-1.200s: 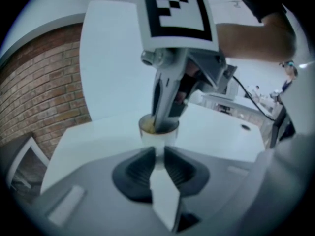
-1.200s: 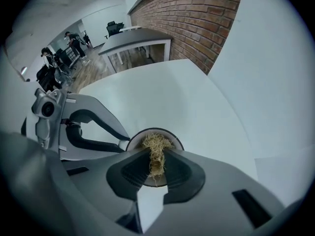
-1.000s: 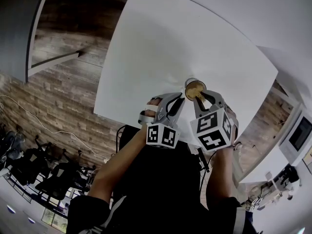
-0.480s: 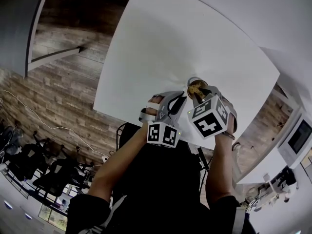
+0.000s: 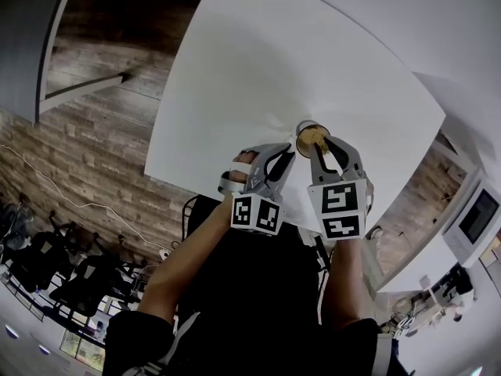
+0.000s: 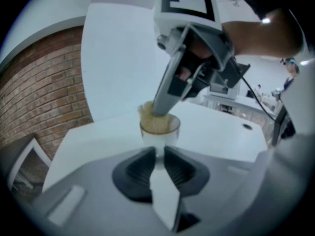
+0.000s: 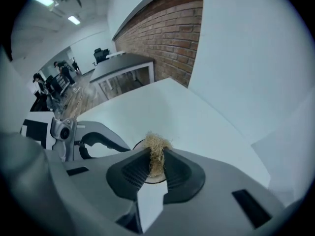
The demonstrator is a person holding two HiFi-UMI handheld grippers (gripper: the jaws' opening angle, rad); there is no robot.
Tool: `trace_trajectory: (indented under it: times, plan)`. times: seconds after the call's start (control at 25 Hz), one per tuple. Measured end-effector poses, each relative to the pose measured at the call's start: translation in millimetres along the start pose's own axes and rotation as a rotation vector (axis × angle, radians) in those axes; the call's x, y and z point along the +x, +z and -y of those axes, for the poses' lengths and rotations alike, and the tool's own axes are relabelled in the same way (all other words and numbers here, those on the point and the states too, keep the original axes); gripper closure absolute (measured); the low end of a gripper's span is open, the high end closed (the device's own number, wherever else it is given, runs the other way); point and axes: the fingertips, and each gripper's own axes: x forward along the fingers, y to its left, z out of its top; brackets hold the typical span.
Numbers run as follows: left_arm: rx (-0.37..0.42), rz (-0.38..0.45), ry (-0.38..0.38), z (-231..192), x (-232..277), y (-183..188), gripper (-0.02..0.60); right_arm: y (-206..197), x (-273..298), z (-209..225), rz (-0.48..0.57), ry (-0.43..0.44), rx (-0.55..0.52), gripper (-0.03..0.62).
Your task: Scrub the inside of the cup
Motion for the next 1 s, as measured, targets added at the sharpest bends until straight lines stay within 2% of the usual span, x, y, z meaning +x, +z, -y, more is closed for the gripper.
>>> trace_trajectory:
  times: [0.08,0.16,0.4,0.68,0.84,1.0]
  plan:
    - [0.003,0.002,-0.001,0.7,1.2,0.6,0.521,0.6,-5.4,3.7,0.043,-0.022,0.048,0.539]
    - [0.005,0.005,-0.002,0.3,1.8,0.7,0.522,-1.8,-1.3,2.8,0.035,-0.037,0.037,0.539]
    - [0.0,0.008,0.001,-0.2,0.5,0.8,0.52,-6.9,22.6,-3.3,-0.12,-0.043,-0.125,0.539]
    - [0.01,0.01,0.002,0.2,2.0,1.9,0.52,-18.9,39.3,-10.6,-0.259,0.009,-0.236,0.539]
    - [0.021,0.006,0.013,-0.5,2.6,2.2,0.52,-14.8,42.8,-7.4,-0.257,0.016,-0.248,0.539]
    - [0.006,-0.001,0.018,0.0,2.2,1.8,0.521,-11.3,31.4,-1.6,-0.202,-0.052,-0.244,0.539]
